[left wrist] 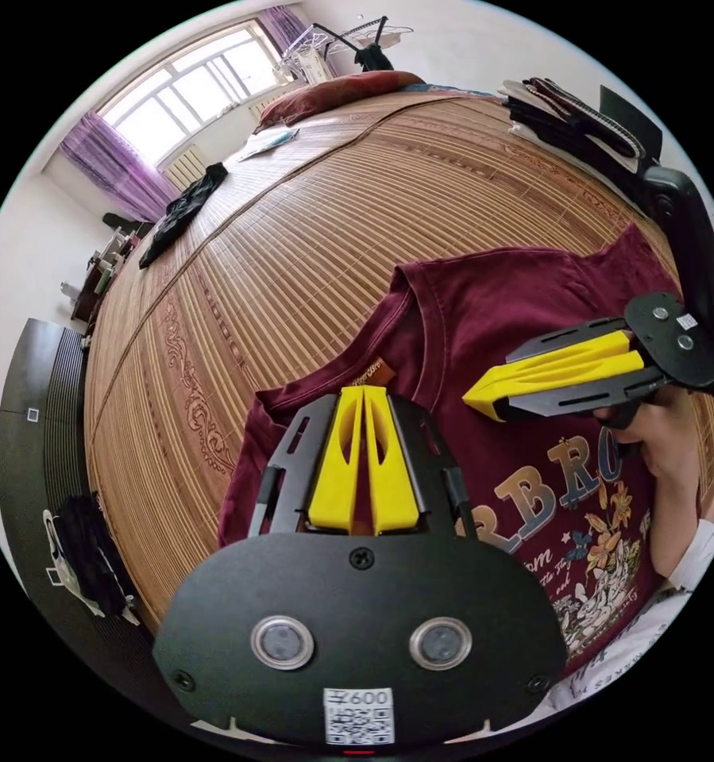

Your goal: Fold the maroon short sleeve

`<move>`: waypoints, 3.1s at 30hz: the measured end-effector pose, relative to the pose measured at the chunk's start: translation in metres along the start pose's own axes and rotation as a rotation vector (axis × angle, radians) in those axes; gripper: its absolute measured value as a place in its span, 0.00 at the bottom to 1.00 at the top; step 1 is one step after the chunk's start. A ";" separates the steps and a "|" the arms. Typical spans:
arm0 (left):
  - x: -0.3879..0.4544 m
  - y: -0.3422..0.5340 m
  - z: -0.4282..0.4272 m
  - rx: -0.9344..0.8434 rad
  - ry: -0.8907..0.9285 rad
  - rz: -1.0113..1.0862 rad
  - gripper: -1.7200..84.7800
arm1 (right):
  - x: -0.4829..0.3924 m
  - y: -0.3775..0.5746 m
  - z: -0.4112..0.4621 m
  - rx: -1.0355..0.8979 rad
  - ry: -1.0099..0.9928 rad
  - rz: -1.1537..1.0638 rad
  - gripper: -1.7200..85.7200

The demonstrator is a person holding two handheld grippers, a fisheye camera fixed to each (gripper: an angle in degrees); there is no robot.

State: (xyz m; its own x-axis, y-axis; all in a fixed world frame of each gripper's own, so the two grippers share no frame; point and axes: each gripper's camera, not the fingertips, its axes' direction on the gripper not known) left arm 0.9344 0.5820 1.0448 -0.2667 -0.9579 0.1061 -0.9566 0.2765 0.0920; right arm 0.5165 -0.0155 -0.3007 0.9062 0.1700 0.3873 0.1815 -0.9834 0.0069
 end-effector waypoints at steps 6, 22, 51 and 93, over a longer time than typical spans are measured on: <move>-0.002 0.004 -0.017 0.010 -0.014 0.002 0.02 | -0.004 0.003 -0.002 -0.004 0.022 -0.011 0.01; 0.006 0.003 0.012 0.068 0.015 -0.029 0.02 | 0.000 0.016 -0.013 -0.009 0.022 -0.006 0.01; -0.063 0.073 -0.055 0.362 0.089 -0.151 0.02 | 0.009 0.041 -0.041 -0.014 0.017 0.002 0.01; 0.099 0.030 0.014 0.248 -0.258 0.129 0.03 | 0.038 0.048 -0.178 0.006 0.863 0.441 0.01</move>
State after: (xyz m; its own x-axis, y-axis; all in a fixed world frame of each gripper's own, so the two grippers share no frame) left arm 0.8780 0.4942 1.0439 -0.3773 -0.9131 -0.1544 -0.9042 0.3992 -0.1518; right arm 0.4922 -0.0673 -0.1218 0.3010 -0.3222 0.8975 -0.1035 -0.9467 -0.3052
